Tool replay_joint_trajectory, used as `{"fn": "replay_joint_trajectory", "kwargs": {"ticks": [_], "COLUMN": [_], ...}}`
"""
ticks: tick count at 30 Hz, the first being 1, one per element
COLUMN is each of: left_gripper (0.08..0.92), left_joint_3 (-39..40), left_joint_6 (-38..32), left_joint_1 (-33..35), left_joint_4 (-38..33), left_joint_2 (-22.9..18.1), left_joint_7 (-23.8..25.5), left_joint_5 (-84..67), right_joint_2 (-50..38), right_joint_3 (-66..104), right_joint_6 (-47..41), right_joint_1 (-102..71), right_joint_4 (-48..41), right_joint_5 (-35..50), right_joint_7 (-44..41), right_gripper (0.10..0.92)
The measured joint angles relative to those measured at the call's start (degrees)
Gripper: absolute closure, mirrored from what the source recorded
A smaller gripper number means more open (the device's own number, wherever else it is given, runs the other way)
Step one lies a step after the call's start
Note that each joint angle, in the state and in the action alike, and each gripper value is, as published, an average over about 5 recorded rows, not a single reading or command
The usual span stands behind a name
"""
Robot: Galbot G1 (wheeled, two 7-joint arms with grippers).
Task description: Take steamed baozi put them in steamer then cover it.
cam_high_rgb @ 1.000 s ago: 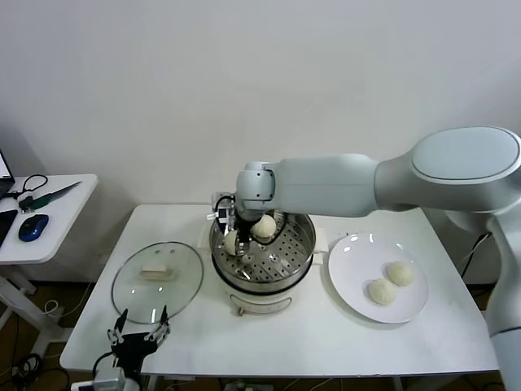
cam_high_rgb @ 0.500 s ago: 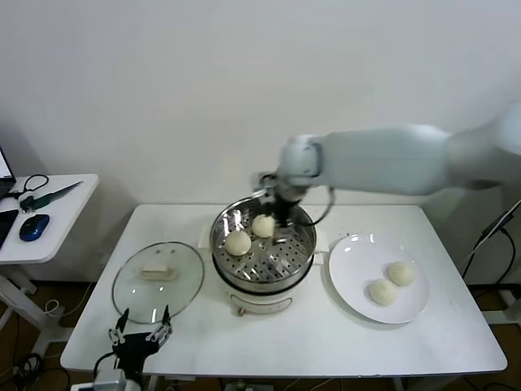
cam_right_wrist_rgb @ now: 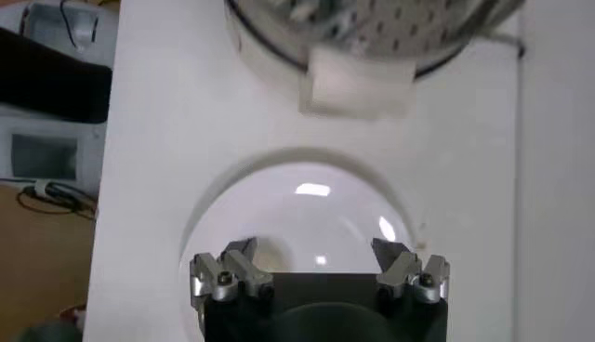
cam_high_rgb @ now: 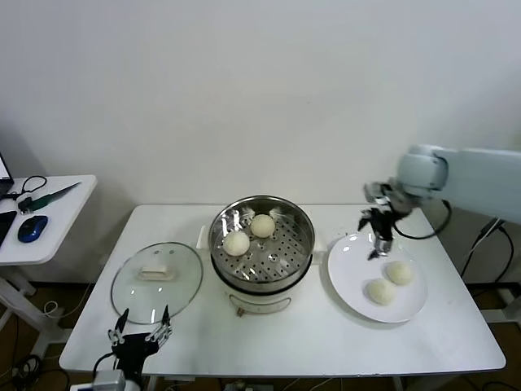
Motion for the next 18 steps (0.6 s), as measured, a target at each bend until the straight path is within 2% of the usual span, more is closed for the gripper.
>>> {"fn": "replay_joint_trajectory", "kwargs": {"ticks": [18], "left_gripper": [0.177], "left_joint_3": [0.27], "left_joint_6": [-0.25], "left_joint_1": [0.97], "left_joint_4": [0.70], "left_joint_2": [-0.74], "left_joint_7": [-0.12], "left_joint_5": [0.48], "right_joint_2": [-3.64], "right_joint_3": [14.15], "right_joint_6": [-1.60], "right_joint_1": [-21.31], "right_joint_4": [-5.24], "right_joint_5": [-11.79], "right_joint_7": [2.29], "right_gripper": [0.203]}}
